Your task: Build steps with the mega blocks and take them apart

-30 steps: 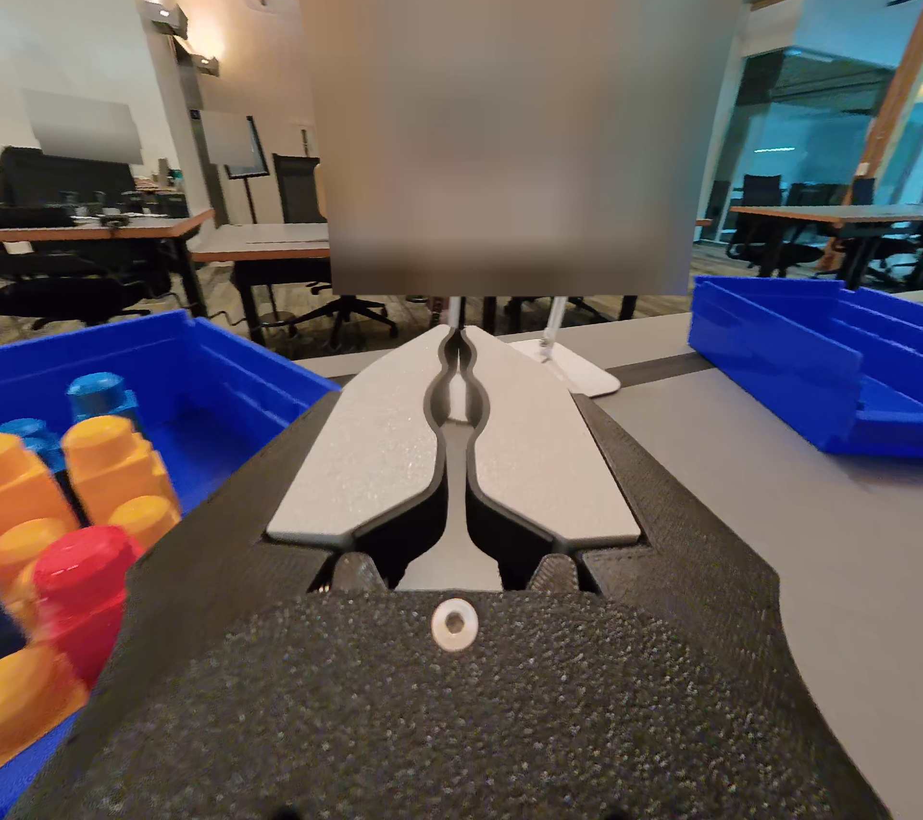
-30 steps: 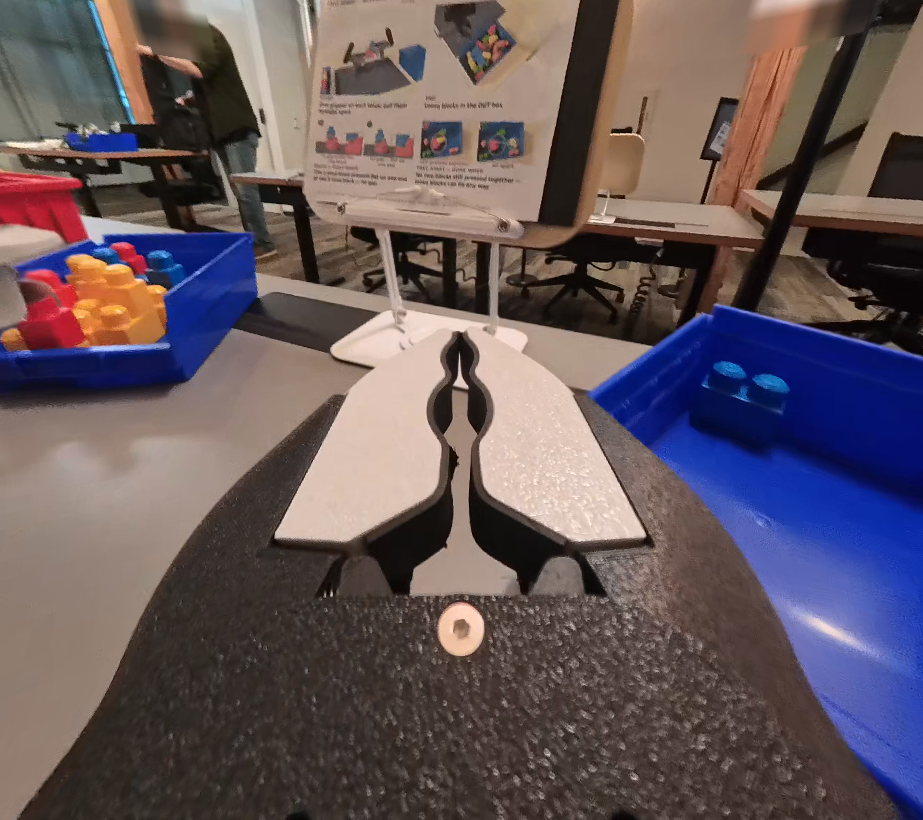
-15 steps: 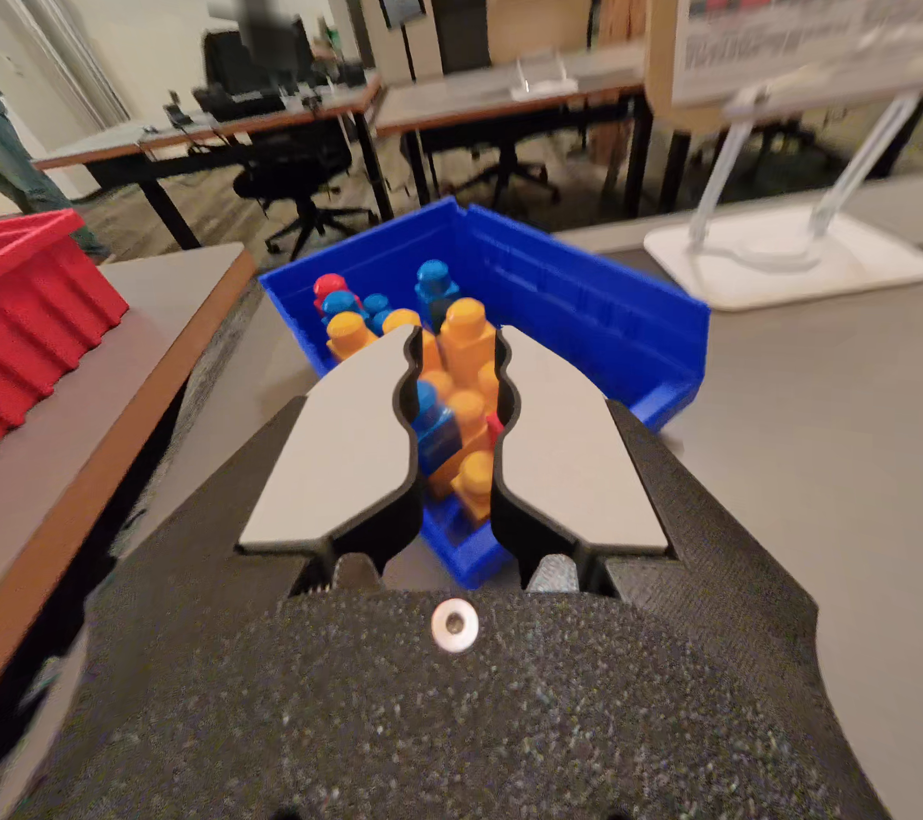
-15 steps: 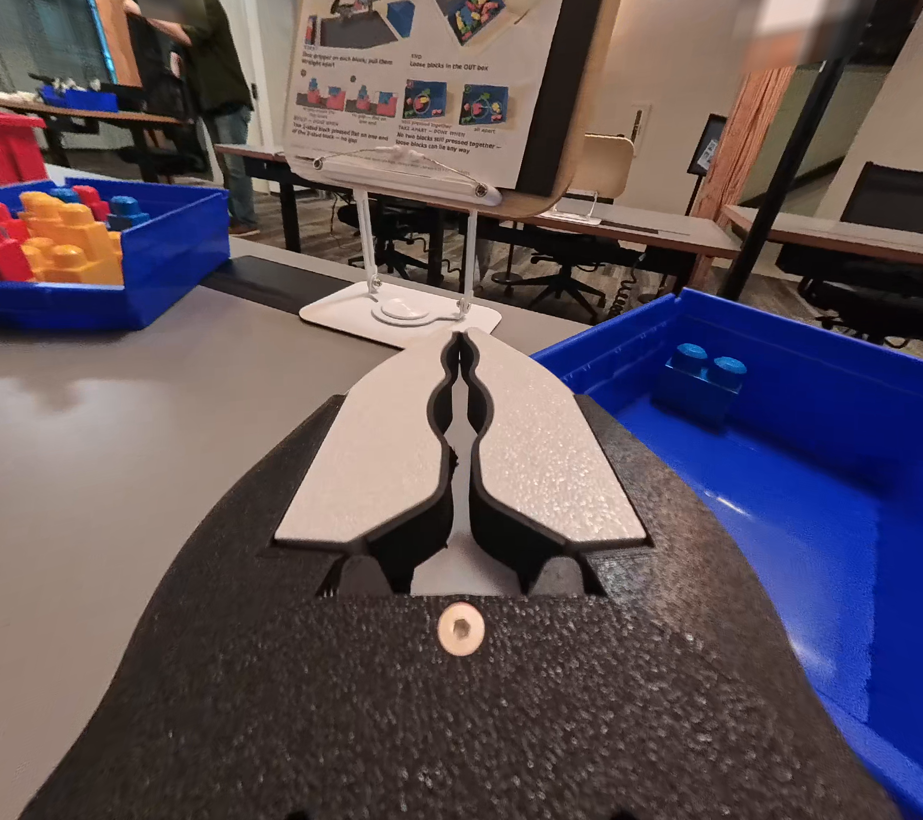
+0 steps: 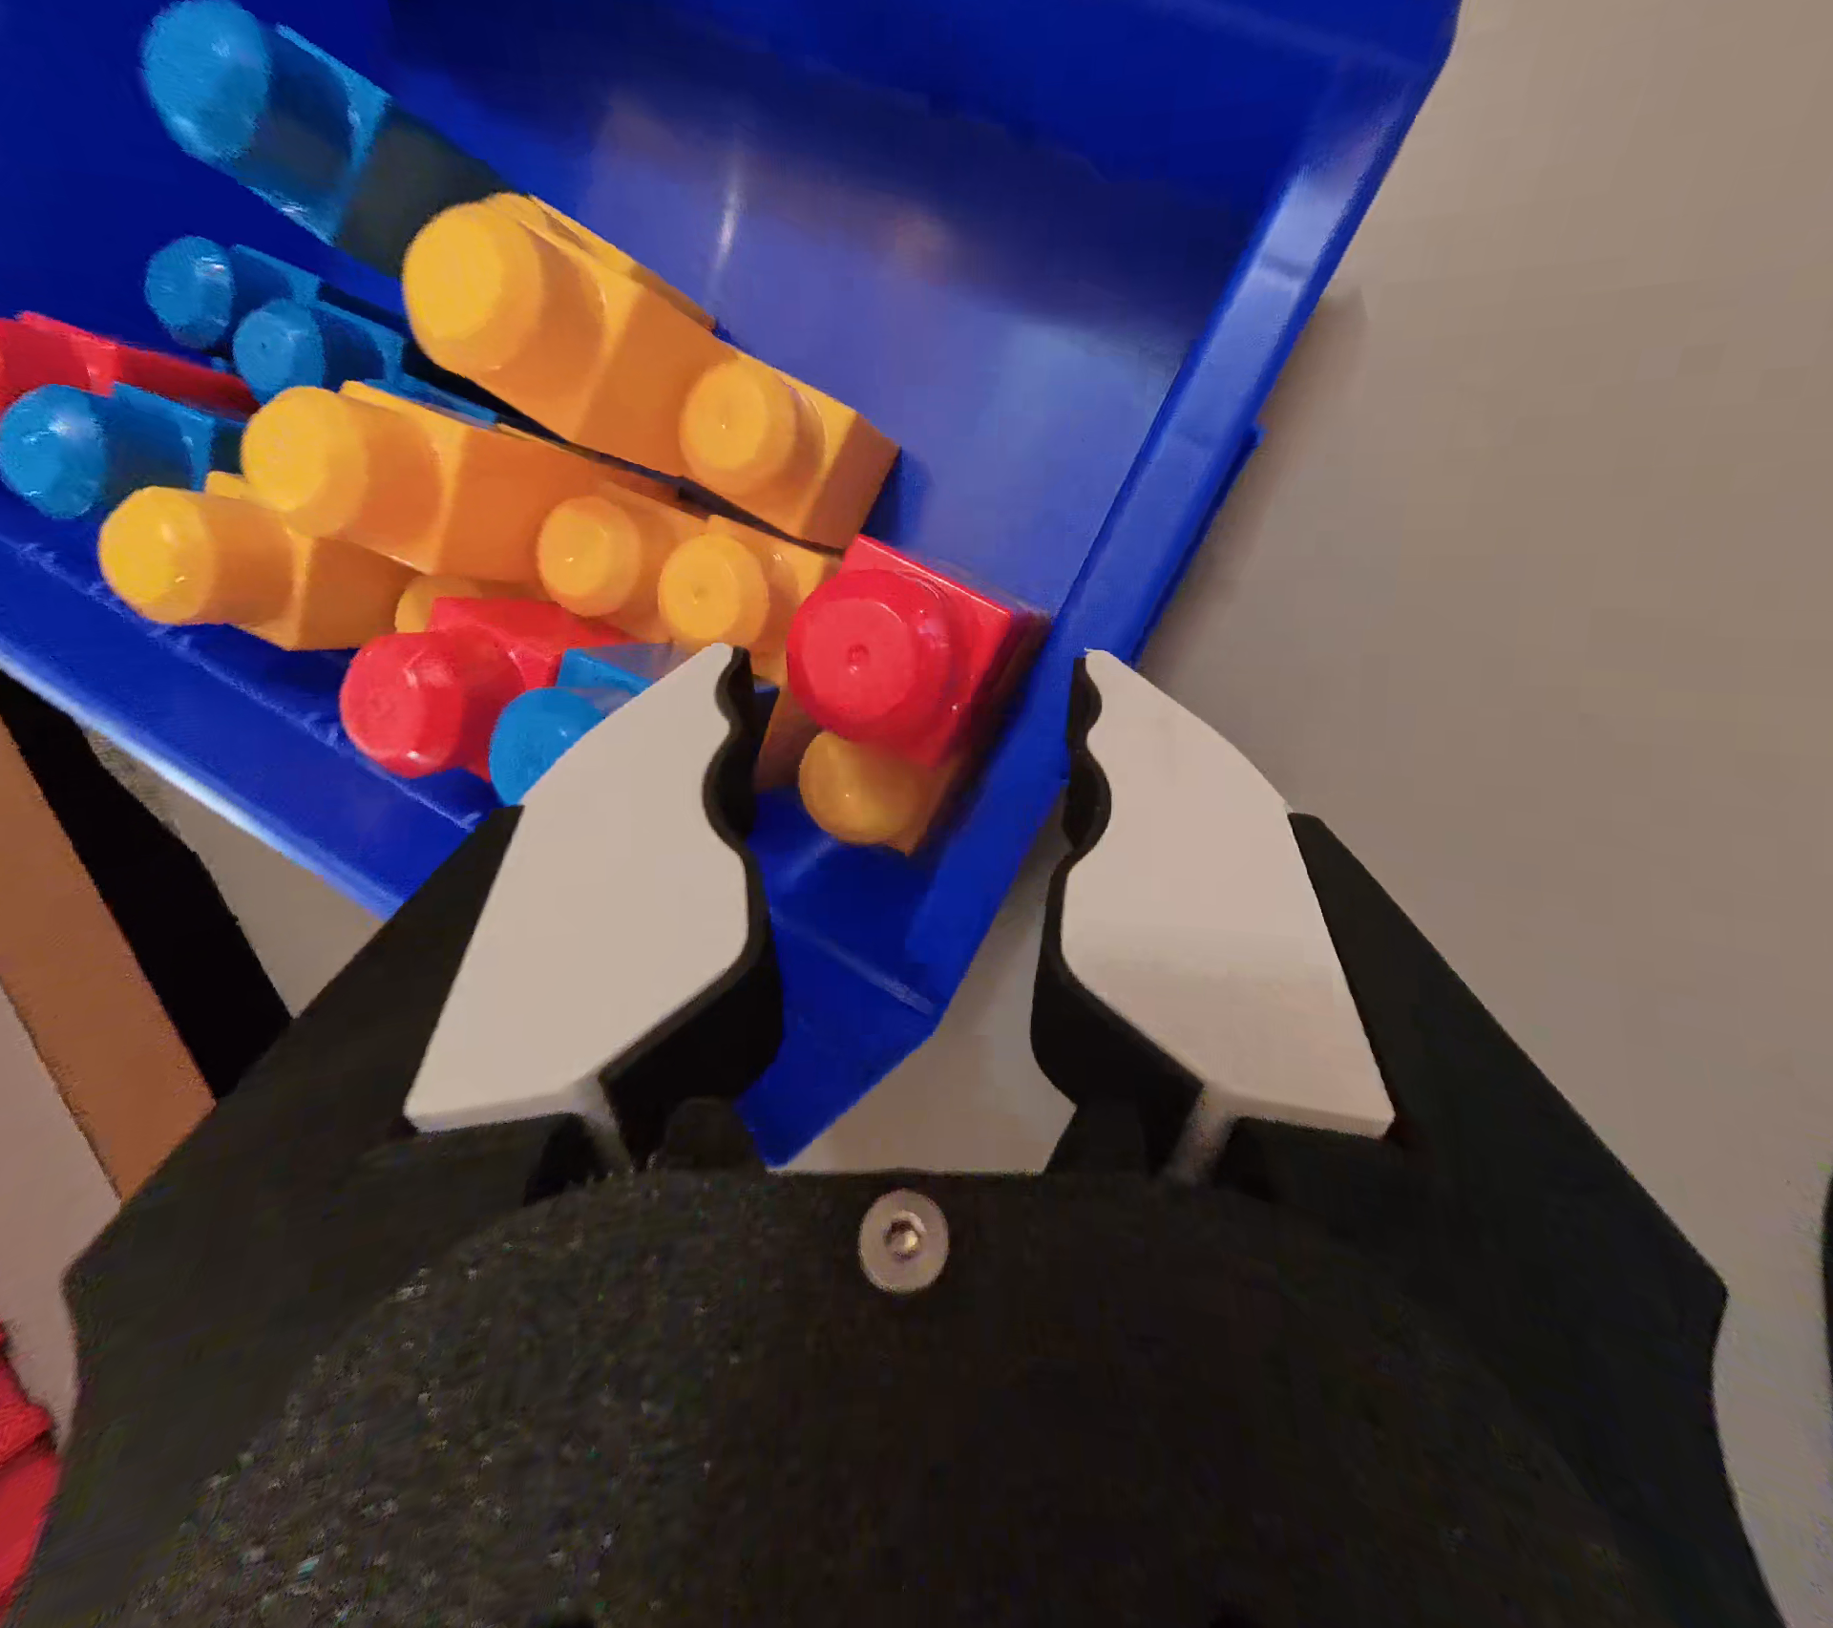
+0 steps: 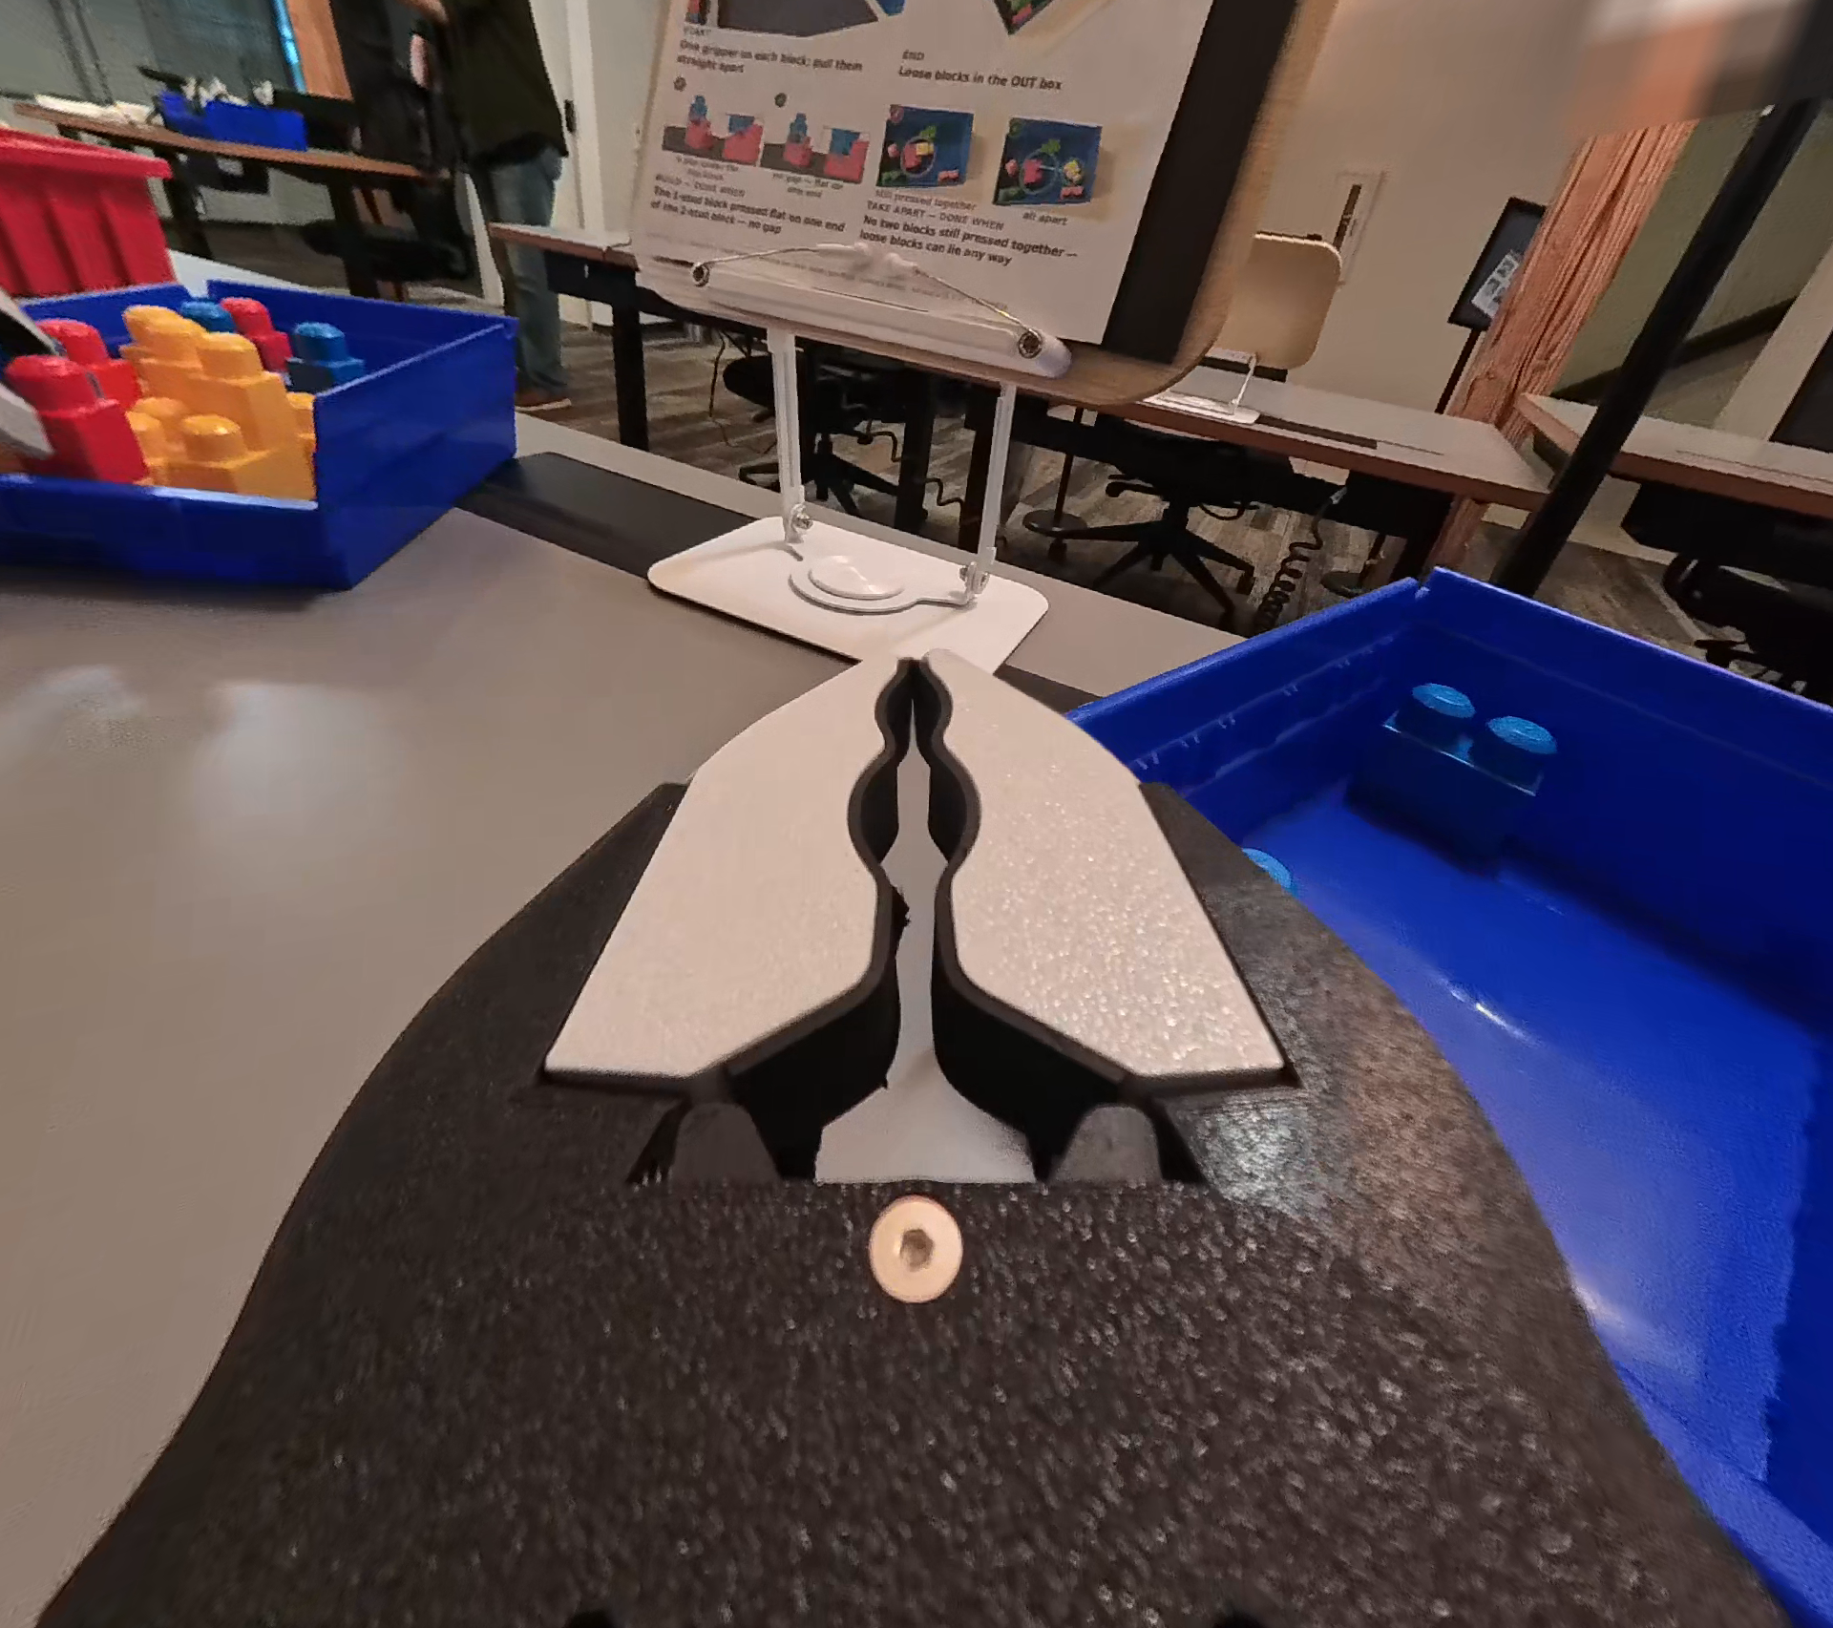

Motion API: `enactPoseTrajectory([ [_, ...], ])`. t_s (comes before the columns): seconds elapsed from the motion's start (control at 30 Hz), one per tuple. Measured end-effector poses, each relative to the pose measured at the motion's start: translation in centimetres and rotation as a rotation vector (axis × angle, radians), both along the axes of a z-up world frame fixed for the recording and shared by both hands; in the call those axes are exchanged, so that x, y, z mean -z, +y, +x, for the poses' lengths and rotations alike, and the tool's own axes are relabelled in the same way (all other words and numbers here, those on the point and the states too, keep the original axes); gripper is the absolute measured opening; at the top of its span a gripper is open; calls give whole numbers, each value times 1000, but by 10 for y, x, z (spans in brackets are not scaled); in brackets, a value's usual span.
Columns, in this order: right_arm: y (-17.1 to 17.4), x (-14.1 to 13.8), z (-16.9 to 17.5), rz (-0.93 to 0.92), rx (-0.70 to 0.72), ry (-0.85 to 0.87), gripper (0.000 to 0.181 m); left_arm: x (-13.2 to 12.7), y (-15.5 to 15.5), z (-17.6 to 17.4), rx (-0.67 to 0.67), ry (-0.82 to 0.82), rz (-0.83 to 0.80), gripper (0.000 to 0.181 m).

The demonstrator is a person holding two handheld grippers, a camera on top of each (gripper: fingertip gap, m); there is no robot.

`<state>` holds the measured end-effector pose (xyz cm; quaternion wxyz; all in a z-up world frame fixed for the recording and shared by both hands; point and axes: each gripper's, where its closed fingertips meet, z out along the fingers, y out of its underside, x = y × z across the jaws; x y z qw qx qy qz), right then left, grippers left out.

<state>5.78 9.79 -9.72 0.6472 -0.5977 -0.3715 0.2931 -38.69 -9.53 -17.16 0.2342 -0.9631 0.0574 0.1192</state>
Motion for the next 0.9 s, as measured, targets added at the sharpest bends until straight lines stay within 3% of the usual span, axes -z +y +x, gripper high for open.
enactPoseTrajectory([
  [0.27,-2,2,-2,4,-20,-19,0,7,5,-5,38,-1,-60,37],
  [0.5,1,9,-3,-23,-9,-38,0,-18,10,4,78,20,44,37],
  [0.6,-2,8,-4,-16,-21,-39,0,-41,15,15,112,25,116,37],
  [0.77,-12,16,-15,-37,-103,-69,4,-88,30,72,252,38,265,37],
  [0.9,-33,25,-31,-52,-239,-109,15,-100,42,150,440,-17,327,37],
])
